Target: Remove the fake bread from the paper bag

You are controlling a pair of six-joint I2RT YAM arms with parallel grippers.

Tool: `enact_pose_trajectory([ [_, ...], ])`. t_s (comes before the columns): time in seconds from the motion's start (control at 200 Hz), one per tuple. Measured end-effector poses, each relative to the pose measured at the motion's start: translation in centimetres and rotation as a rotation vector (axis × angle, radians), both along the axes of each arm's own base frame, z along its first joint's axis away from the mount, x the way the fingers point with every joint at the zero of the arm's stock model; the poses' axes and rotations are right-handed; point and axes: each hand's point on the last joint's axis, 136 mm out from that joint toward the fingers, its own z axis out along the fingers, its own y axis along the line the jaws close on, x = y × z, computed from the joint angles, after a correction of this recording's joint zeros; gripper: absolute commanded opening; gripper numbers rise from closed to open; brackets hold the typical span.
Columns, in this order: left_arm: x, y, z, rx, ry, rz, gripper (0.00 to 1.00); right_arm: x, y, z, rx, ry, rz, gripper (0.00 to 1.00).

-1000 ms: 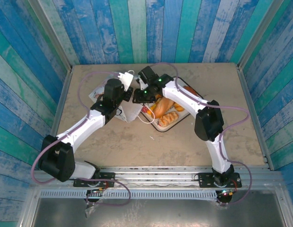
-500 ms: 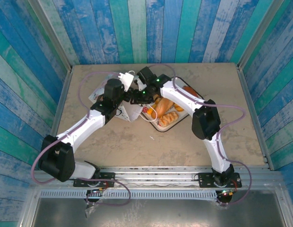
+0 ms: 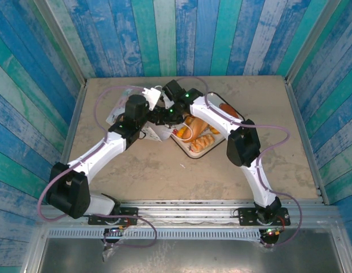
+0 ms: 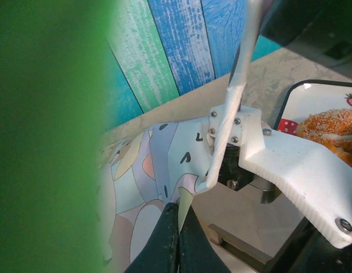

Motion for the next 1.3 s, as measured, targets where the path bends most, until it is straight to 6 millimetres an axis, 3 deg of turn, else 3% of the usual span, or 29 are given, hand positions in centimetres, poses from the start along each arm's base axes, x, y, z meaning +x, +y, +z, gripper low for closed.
enact_pose_trajectory([
  [0.115,0.0,0.0,0.1,0.002,-0.002,-0.001,0.0,0.3,0.2,0.0,0.002,-0.01,0.008,0.27],
  [0.27,0.0,0.1,-0.1,0.008,0.003,0.0,0.0,0.2,0.3,-0.2,0.0,-0.008,0.016,0.24],
  [0.526,0.1,0.4,0.0,0.014,-0.001,0.021,0.0,-0.4,-0.2,-0.3,-0.027,-0.019,0.03,0.01],
  [1.072,1.4,1.3,1.5,-0.027,-0.029,0.125,0.0,-3.8,-2.6,3.8,-0.113,-0.152,0.026,0.01],
  [1.297,1.9,2.0,1.7,-0.041,-0.032,0.184,0.0,-4.8,-4.6,4.9,-0.176,-0.194,0.002,0.0],
])
